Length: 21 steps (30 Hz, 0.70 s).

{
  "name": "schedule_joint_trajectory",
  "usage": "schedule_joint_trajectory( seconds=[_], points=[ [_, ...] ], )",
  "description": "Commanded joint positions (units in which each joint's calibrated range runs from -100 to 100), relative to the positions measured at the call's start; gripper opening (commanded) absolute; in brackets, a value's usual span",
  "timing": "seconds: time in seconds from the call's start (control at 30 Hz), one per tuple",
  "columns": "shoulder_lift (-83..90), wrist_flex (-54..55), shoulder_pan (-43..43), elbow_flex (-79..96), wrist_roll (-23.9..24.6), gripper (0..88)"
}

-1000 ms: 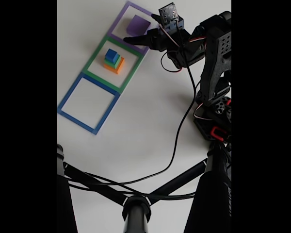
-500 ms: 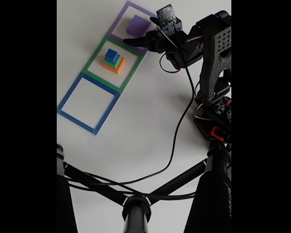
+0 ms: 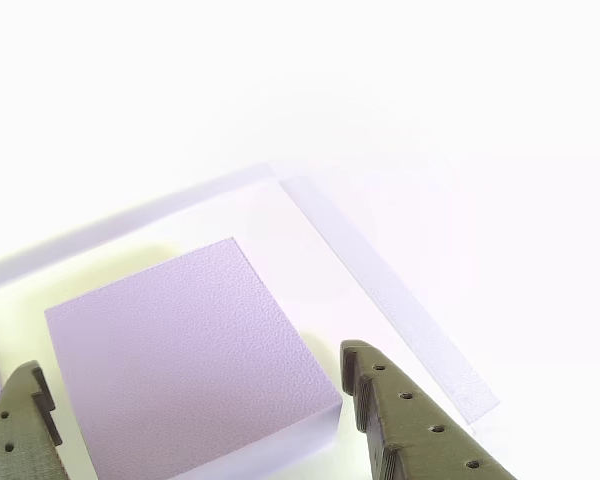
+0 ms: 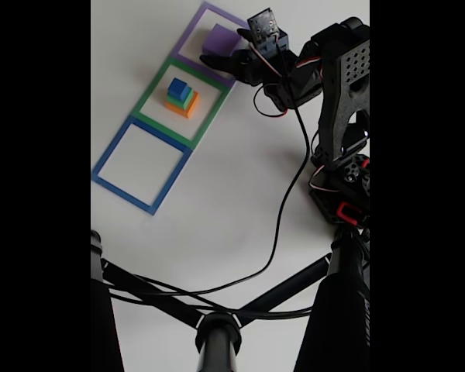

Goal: Tower of hanoi

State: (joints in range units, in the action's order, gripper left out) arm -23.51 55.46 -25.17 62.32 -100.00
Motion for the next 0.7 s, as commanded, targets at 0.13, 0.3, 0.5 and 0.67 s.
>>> schedule_joint_trajectory(
  seconds=[0.13, 0.3, 0.5, 0.67],
  points=[
    [0.4, 1.8, 0.3, -1.4, 0.0, 18.8],
    [0.7, 1.8, 0.5, -1.9, 0.0, 11.9],
    [2.3, 1.8, 0.9, -1.7, 0.0, 11.1],
    [10.2, -4.2, 1.8, 0.7, 0.0, 10.3]
  ],
)
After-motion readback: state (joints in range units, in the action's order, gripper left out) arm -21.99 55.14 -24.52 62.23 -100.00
